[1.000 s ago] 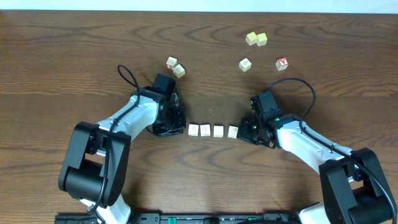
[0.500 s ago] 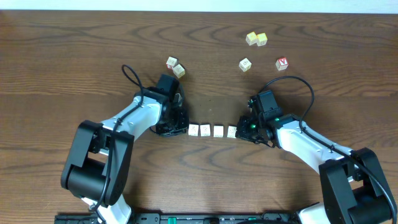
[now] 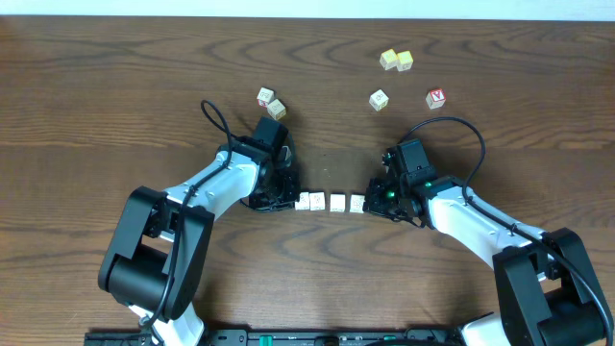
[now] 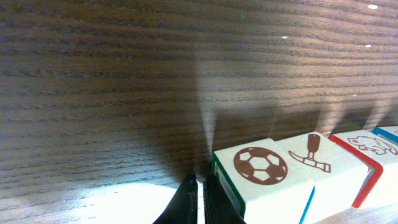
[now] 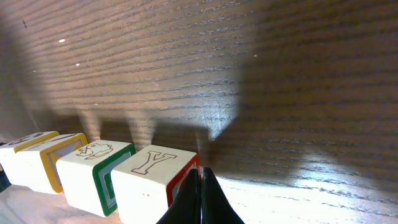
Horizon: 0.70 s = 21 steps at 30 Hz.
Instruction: Lift 4 blocks
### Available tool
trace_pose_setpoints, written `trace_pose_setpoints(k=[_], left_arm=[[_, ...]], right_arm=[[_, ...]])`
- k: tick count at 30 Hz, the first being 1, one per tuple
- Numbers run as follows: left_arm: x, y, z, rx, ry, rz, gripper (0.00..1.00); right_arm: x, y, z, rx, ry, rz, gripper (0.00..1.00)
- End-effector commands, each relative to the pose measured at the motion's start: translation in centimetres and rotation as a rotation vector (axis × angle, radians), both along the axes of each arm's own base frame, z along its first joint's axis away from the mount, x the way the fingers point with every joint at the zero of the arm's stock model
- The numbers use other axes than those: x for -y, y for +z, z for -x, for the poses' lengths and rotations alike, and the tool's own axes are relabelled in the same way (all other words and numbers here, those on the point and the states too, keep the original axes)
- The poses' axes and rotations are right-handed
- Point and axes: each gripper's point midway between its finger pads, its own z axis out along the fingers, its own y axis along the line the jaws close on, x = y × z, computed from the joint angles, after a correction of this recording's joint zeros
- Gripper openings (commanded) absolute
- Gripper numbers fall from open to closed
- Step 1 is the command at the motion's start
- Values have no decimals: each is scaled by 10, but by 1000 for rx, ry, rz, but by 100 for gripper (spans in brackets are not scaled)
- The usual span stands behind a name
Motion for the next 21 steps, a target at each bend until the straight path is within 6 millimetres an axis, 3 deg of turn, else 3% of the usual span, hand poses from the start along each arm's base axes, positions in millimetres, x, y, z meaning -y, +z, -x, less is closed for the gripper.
trace_pose_setpoints(k=[1,14,21], left_arm=[[-4,-14,9,-44,10,-31,7],[-2,-13,10,-46,5,-24,7],[9,-13,17,-46,-35,-26,7]], right_arm=[[-4,-1,0,-2,13,-13,1],[-16,2,0,13,25,-38,1],[-17,4,-2,9,-5,-50,1]])
